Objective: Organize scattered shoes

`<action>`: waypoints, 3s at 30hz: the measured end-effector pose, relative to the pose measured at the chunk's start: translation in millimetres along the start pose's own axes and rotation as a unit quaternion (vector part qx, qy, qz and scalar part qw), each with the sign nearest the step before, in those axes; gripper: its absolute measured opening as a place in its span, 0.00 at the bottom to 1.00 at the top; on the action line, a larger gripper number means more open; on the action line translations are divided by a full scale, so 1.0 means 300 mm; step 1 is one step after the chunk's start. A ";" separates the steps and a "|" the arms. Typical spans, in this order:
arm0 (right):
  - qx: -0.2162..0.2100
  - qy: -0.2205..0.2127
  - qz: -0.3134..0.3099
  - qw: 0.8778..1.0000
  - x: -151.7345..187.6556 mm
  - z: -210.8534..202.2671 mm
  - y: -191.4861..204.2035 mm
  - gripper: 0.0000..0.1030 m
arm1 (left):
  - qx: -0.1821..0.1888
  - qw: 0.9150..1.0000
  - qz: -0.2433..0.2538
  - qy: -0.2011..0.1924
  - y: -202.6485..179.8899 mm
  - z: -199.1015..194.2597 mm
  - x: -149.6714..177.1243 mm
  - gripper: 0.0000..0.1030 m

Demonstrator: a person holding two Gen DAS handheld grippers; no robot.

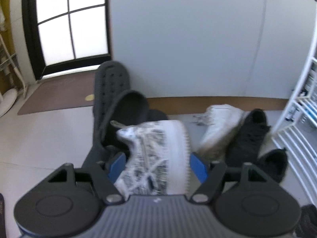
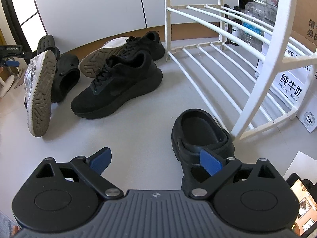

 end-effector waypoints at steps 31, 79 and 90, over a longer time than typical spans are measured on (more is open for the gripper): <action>0.002 0.023 -0.011 1.000 0.038 0.011 0.013 0.96 | 0.113 0.993 -0.005 0.043 -0.068 0.147 0.192 1.00; 0.002 0.037 -0.020 0.999 0.056 0.021 -0.015 0.96 | 0.129 0.989 0.075 -0.011 -0.284 0.106 0.294 0.95; -0.001 0.039 -0.017 0.999 0.058 0.038 -0.009 0.96 | 0.117 0.988 0.099 0.020 -0.275 0.164 0.354 0.78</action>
Point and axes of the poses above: each gripper's, at about its wrist camera, not at the fingertips, and z roughly the way its jaws point, y to its left, x to its underside, the point moved 1 cm from there along z, roughly the way its jaws point, and after that the axes turned 13 degrees about -y, right-handed, at the moved point
